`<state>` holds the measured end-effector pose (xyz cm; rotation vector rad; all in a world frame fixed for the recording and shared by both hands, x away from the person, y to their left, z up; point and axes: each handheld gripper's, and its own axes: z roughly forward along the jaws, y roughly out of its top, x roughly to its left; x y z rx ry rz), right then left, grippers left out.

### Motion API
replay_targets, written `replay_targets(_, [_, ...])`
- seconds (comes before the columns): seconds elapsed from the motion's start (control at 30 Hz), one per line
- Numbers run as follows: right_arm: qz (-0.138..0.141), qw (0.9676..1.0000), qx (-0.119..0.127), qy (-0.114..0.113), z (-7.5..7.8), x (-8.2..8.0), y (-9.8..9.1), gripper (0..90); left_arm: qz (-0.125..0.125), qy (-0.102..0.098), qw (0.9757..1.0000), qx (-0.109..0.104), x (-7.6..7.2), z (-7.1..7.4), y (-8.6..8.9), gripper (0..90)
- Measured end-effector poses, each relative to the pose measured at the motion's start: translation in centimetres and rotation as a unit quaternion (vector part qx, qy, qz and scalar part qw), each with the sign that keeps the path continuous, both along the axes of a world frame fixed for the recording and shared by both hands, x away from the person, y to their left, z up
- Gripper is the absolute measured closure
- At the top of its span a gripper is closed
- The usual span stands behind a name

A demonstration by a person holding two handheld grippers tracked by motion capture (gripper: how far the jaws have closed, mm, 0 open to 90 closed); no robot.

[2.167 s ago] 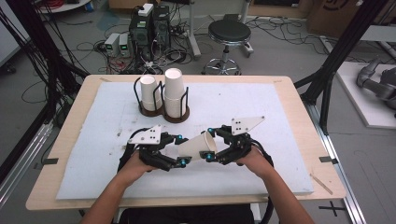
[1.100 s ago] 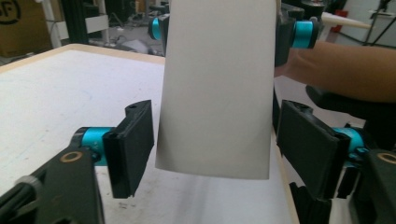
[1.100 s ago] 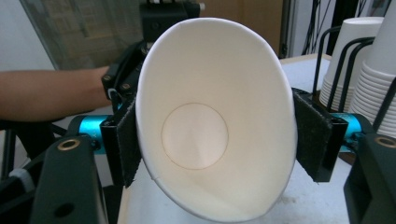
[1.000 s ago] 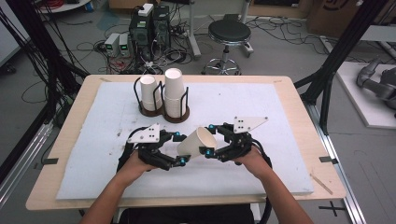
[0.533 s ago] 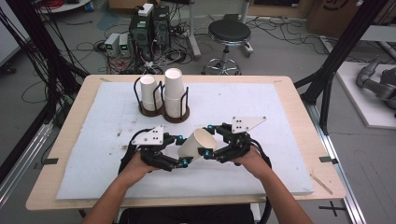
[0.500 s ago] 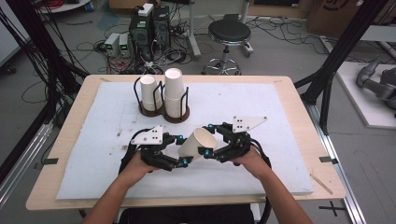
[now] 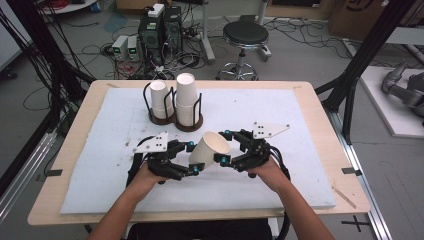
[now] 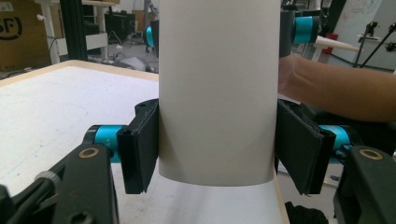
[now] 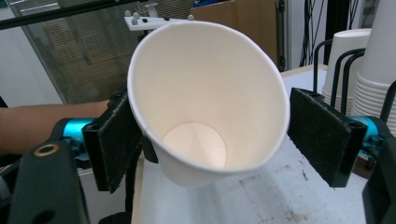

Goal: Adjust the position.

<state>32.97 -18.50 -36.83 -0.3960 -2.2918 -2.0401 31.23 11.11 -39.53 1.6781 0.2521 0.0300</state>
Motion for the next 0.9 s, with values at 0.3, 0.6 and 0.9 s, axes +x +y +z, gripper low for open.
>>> replay_targets(0.3, [0.011,0.9991,-0.02,-0.036,0.2,-0.3,0.0,31.5,-0.006,-0.004,0.9996,0.027,-0.1,-0.3,-0.5,36.1])
replay_targets(0.6, [-0.015,0.9955,-0.071,-0.061,0.5,-0.4,0.1,31.3,0.02,-0.002,0.9984,0.054,-0.2,-0.2,-1.0,25.6])
replay_targets(0.9, [-0.001,0.9947,-0.083,-0.06,0.6,-0.7,0.9,29.3,0.019,-0.008,0.9981,0.058,-0.2,-0.2,-1.4,31.7])
